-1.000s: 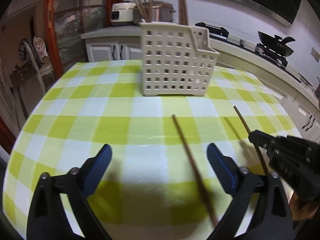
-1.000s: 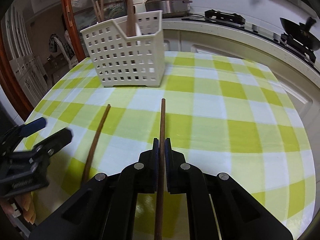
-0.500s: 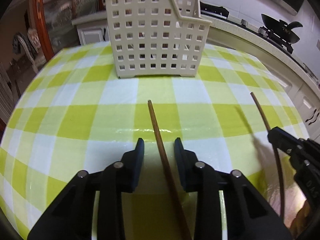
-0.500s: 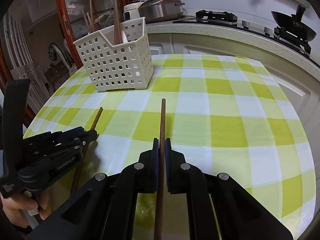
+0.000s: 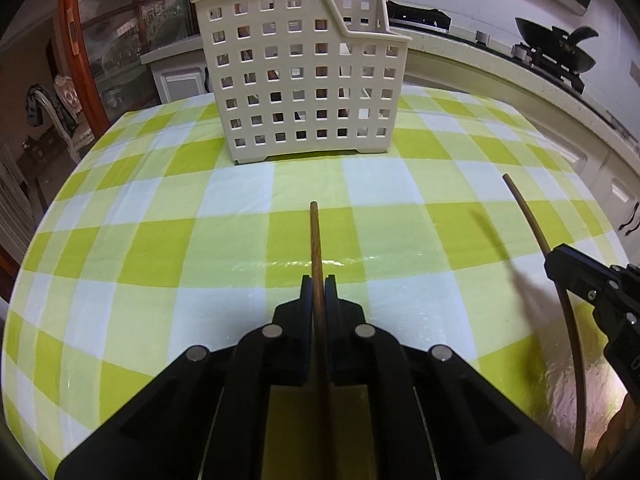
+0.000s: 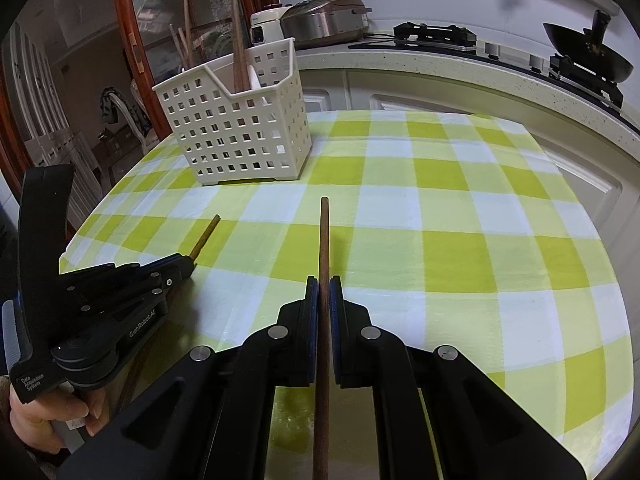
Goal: Organize utensils
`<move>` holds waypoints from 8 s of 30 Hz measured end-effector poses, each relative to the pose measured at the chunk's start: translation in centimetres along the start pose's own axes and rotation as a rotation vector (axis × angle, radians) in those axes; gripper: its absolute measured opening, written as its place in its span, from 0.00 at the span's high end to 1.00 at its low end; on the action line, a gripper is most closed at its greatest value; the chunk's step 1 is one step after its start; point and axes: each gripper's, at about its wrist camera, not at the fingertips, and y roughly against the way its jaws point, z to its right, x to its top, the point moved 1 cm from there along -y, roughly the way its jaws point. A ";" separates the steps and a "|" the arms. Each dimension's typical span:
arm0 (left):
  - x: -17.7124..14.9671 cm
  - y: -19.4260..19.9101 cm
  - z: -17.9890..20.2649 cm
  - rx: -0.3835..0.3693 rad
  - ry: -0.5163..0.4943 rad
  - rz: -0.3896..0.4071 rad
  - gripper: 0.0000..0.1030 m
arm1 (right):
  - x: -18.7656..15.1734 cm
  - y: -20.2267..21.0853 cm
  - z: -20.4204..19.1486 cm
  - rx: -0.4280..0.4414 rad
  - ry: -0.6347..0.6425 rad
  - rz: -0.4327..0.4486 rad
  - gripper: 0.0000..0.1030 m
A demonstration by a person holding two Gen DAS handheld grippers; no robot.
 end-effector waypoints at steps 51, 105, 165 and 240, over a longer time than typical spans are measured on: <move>0.6 18.2 -2.0 -0.050 -0.051 0.479 0.94 | 3.6 11.6 -6.3 0.093 0.120 0.383 0.93; 21.5 21.7 -6.1 -0.048 -0.038 0.600 0.94 | 23.6 8.7 -7.3 0.103 0.157 0.481 0.93; 13.8 20.5 -10.8 0.102 0.063 0.664 0.04 | 17.1 8.6 -5.4 0.130 0.144 0.402 0.20; 2.6 20.8 -7.2 0.002 0.033 0.602 0.04 | 6.4 12.7 -6.3 0.075 0.157 0.440 0.18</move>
